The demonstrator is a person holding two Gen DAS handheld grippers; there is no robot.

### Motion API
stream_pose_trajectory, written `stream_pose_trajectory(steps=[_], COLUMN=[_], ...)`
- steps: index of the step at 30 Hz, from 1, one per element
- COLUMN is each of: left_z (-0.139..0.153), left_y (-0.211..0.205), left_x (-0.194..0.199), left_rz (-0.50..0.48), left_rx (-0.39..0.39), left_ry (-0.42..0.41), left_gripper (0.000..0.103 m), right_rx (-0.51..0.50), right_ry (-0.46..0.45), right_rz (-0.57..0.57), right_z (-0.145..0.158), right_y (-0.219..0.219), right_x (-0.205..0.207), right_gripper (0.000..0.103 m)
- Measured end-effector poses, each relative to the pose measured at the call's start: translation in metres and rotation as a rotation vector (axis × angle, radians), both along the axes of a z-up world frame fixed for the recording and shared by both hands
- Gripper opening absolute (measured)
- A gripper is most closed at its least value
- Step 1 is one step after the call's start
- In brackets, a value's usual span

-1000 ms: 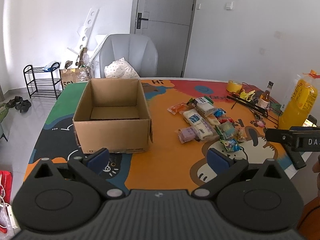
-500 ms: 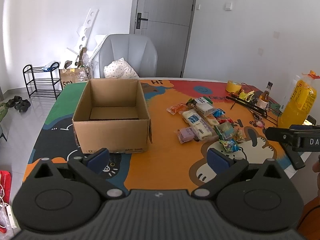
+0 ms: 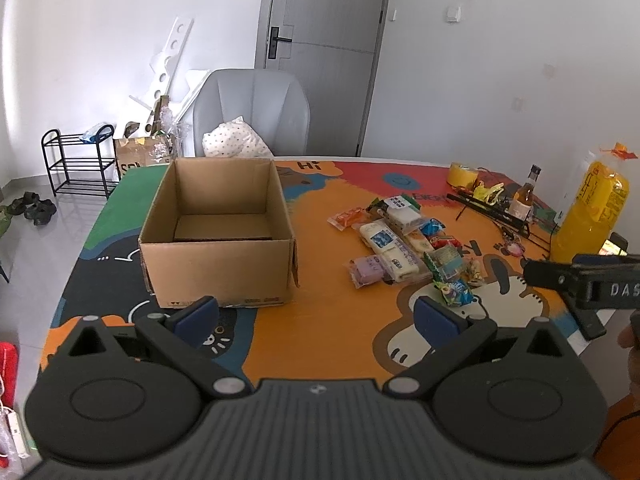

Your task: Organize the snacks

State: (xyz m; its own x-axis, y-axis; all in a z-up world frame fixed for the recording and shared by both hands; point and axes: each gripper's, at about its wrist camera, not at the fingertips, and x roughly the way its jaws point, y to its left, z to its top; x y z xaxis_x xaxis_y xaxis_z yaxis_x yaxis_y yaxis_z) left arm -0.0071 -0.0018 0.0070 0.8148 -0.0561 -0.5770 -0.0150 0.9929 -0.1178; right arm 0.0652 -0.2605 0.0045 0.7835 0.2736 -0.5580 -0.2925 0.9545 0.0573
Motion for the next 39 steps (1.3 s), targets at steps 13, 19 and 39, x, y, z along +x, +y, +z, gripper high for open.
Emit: stream_pose_trajectory(steps=[13, 19, 39], left_z=[-0.014, -0.033, -0.067], left_y=[-0.002, -0.002, -0.03], left_x=[0.021, 0.042, 0.108], left_rz=[-0.015, -0.016, -0.069], left_rx=[0.005, -0.043, -0.107], left_ry=[0.009, 0.028, 0.017], left_gripper=[0.103, 0.103, 0.09], right_rx=[0.025, 0.072, 0.127], right_ry=[-0.003, 0.01, 0.102], right_rz=[-0.02, -0.041, -0.083], right_z=[-0.027, -0.044, -0.095], right_y=[-0.014, -0.028, -0.056], right_x=[0.023, 0.041, 0.098], right_gripper=[0.103, 0.103, 0.071])
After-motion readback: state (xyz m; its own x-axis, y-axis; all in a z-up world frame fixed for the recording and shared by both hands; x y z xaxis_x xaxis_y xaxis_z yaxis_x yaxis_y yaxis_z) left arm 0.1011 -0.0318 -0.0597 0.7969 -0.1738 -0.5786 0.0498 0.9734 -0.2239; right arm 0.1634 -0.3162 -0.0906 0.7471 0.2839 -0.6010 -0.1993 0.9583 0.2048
